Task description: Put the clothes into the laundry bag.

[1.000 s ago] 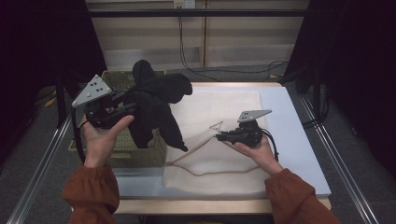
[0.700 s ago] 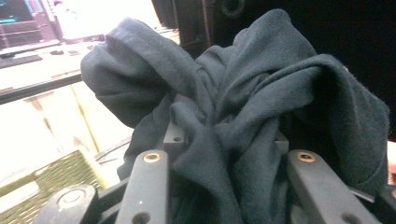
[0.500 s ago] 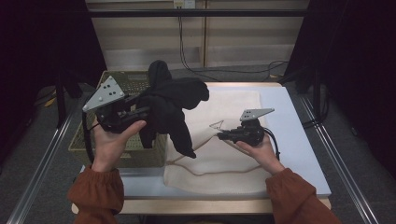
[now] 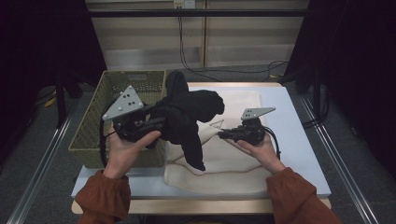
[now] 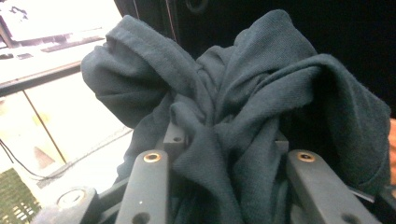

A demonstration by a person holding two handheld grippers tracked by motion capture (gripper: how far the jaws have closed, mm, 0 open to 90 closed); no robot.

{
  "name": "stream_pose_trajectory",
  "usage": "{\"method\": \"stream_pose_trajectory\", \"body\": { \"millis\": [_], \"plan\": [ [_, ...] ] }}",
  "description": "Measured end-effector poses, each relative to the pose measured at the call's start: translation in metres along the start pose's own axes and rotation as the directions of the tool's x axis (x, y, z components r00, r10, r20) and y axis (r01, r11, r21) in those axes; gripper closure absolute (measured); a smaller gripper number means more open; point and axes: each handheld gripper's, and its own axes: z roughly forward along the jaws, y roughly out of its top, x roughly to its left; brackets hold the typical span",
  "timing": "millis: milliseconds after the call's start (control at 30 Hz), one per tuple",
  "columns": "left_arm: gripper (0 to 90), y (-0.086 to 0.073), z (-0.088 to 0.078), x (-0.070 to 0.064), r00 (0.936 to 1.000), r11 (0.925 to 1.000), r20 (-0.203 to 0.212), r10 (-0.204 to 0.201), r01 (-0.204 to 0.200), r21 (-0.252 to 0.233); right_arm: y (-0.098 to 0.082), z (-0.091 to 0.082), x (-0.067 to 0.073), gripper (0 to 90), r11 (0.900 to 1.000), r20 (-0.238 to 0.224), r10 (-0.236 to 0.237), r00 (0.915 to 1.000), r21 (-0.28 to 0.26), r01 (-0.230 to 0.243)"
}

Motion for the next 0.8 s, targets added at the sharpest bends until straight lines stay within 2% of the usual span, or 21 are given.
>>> {"method": "stream_pose_trajectory", "body": {
  "millis": [100, 233, 300, 367, 400, 433, 633, 800],
  "plan": [
    [64.5, -0.007, 0.005, -0.003, 1.0000, 1.0000, 0.005, 0.000, 0.000, 0.003, 0.000, 0.001, -0.001, 87.9, 1.000, 0.007, 0.010, 0.9999, 0.006, -0.010],
    [64.4, -0.017, 0.012, -0.006, 0.9992, 0.9995, 0.028, -0.028, 0.027, 0.013, 0.000, 0.001, 0.000, 87.9, 1.000, 0.008, 0.011, 0.9999, 0.006, -0.011],
    [64.4, -0.020, 0.014, -0.008, 0.9983, 0.9997, 0.054, -0.019, 0.018, 0.018, 0.000, 0.001, -0.001, 87.8, 1.000, 0.008, 0.012, 0.9999, 0.006, -0.012],
    [64.4, -0.019, 0.015, -0.010, 0.9961, 0.9993, 0.082, -0.035, 0.033, 0.019, -0.001, 0.001, -0.002, 87.8, 1.000, 0.006, 0.017, 0.9998, 0.005, -0.017],
    [64.4, -0.018, 0.014, -0.012, 0.9964, 0.9995, 0.079, -0.031, 0.031, 0.009, -0.001, 0.002, -0.002, 87.8, 1.000, 0.005, 0.018, 0.9998, 0.004, -0.018],
    [64.4, -0.016, 0.013, -0.014, 0.9948, 0.9995, 0.098, -0.029, 0.028, 0.012, -0.001, 0.002, -0.002, 87.8, 1.000, 0.006, 0.017, 0.9998, 0.004, -0.017],
    [64.3, -0.008, 0.009, -0.025, 0.9904, 0.9997, 0.138, -0.006, 0.009, -0.021, -0.002, 0.002, -0.003, 87.8, 1.000, 0.004, 0.022, 0.9998, 0.011, -0.022],
    [64.3, -0.021, 0.024, -0.029, 0.9879, 0.9999, 0.155, -0.002, -0.001, 0.015, -0.001, 0.002, -0.003, 87.8, 1.000, 0.005, 0.019, 0.9998, 0.007, -0.019]
  ]
}}
